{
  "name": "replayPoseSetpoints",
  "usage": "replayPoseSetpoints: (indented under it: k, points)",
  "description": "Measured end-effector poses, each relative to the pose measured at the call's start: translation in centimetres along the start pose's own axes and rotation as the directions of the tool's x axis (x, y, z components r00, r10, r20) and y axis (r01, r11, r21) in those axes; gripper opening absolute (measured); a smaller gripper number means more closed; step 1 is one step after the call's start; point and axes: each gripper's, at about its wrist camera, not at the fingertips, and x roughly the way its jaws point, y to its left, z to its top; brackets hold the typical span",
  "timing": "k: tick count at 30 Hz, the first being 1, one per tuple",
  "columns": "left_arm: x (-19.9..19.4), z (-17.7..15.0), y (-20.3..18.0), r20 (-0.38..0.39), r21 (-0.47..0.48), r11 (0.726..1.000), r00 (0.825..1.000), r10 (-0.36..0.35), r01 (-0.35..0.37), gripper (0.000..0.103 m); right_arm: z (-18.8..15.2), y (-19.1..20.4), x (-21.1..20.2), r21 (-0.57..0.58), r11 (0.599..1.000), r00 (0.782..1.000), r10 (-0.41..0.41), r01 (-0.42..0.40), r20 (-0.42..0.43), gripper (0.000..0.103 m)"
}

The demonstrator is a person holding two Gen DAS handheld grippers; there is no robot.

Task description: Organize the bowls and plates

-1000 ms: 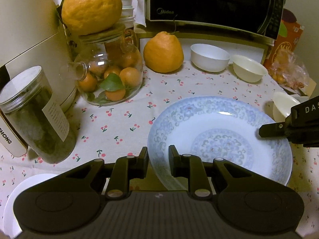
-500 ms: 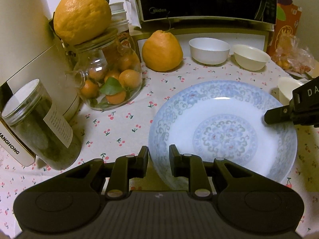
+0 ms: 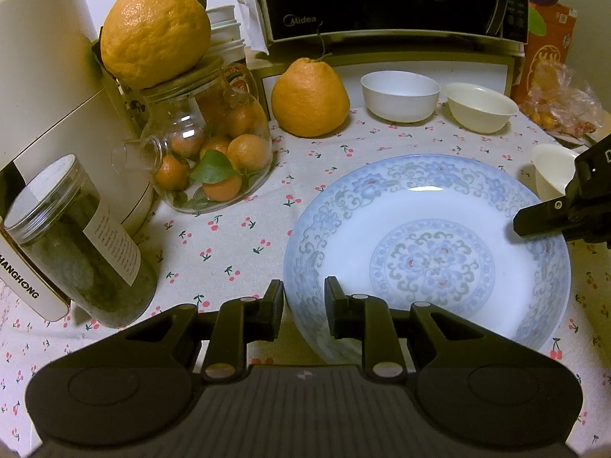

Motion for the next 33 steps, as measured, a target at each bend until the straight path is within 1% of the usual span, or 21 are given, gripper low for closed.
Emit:
replayPoseSetpoints:
  k: [10,13,16,21,23,25,27,29,33]
  points:
    - [0.0,0.0,0.0,0.000,-0.003,1.000,1.000,-0.004,0.004,0.021,0.2,-0.3,-0.4,0.036,0.999,1.000,0.017,-0.016,-0.026,0.016]
    - [0.0,0.1,0.0,-0.001,-0.004,1.000,1.000,-0.005,0.005,0.022,0.3,-0.2,-0.8,0.026,1.000,0.999,-0.013,0.013,-0.030,0.017]
    - [0.0,0.0,-0.1,-0.002,-0.007,1.000,1.000,-0.003,0.003,0.022,0.2,-0.5,-0.9,0.039,0.999,0.999,0.006,-0.004,-0.034,0.017]
    - [-0.1,0.1,0.0,-0.007,-0.017,1.000,1.000,-0.005,0.005,0.023,0.2,-0.5,-0.9,0.038,0.999,0.999,0.006,-0.005,-0.041,0.017]
    - [-0.1,0.1,0.1,-0.012,-0.022,1.000,1.000,-0.011,0.011,0.023,0.2,-0.5,-0.9,0.035,0.999,0.999,0.005,-0.003,-0.042,0.017]
    - [-0.1,0.2,0.2,-0.025,-0.031,0.999,0.999,-0.025,0.024,0.026,0.2,-0.6,-1.0,0.039,0.999,0.999,0.007,-0.005,-0.046,0.017]
    - [-0.1,0.3,0.2,-0.037,-0.040,0.999,0.999,-0.033,0.031,0.027,0.2,-0.7,-1.0,0.052,0.999,0.998,0.019,-0.016,-0.052,0.022]
    - [-0.2,0.4,0.3,-0.048,-0.047,0.998,0.998,-0.046,0.043,0.031,0.2,-0.7,-1.1,0.055,0.998,0.998,0.019,-0.016,-0.054,0.025]
    - [-0.4,0.5,0.3,-0.064,-0.060,0.996,0.995,-0.072,0.068,0.039,0.0,-0.6,-1.5,0.054,0.998,0.999,0.019,-0.017,-0.048,0.041]
